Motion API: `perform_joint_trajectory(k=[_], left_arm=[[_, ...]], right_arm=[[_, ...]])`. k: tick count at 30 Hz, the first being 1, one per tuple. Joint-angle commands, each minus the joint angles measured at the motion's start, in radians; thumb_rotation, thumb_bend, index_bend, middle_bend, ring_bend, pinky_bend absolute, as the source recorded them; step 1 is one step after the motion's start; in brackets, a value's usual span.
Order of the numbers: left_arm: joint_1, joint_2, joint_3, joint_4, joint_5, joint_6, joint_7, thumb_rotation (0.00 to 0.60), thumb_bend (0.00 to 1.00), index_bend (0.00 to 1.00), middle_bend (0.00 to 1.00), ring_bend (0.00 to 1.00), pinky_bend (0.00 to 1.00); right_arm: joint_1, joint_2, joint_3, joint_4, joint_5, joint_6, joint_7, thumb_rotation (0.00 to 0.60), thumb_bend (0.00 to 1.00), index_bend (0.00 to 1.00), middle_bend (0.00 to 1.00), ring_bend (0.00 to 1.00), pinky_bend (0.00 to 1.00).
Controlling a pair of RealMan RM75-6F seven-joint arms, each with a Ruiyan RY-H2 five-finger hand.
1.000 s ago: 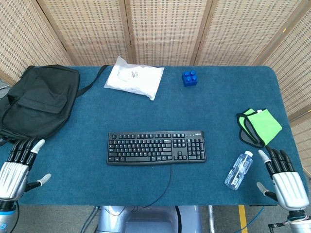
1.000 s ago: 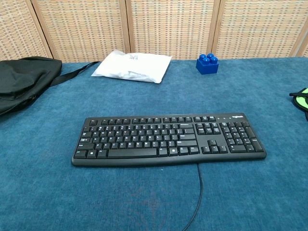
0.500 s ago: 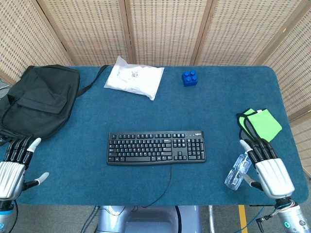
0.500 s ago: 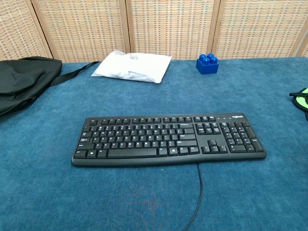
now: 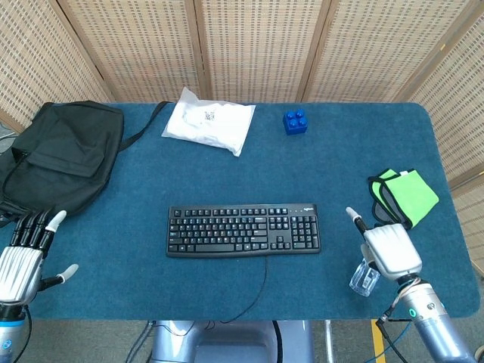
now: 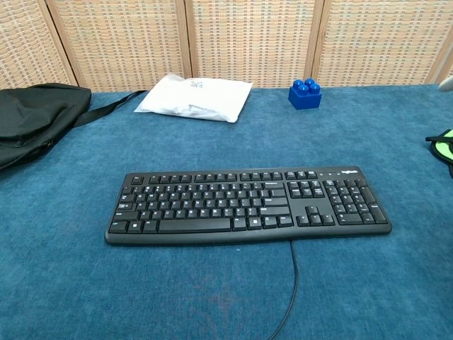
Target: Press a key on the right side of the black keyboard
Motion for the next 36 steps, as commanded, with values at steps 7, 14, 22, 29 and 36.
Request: perform_joint_trajectory(k=[7,14,22,29,36], left_arm=[[-0.013,-0.009,-0.003,0.012,-0.018,-0.027,-0.002,0.600,0.00,0.00,0.00,0.00,0.00],[-0.017,-0.015,-0.005,0.019,-0.024,-0.032,-0.004,0.600,0.00,0.00,0.00,0.00,0.00],[-0.022,-0.023,0.000,0.025,-0.019,-0.038,0.009,0.600,0.00,0.00,0.00,0.00,0.00],[-0.022,-0.022,0.002,0.029,-0.021,-0.036,0.005,0.600,0.00,0.00,0.00,0.00,0.00],[-0.026,-0.024,0.004,0.036,-0.022,-0.043,0.008,0.600,0.00,0.00,0.00,0.00,0.00]], right_arm=[[0.181,-0.110,-0.009,-0.002,0.380,-0.082,-0.266,0.600,0.78,0.09,0.71,0.62,0.49],[0.263,-0.195,-0.043,0.037,0.541,-0.061,-0.345,0.600,0.78,0.09,0.71,0.62,0.49],[0.316,-0.263,-0.074,0.054,0.574,-0.032,-0.347,0.600,0.78,0.09,0.71,0.62,0.49],[0.376,-0.310,-0.077,0.059,0.614,-0.008,-0.368,0.600,0.78,0.09,0.71,0.62,0.49],[0.435,-0.347,-0.079,0.087,0.681,0.000,-0.384,0.600,0.78,0.09,0.71,0.62,0.49]])
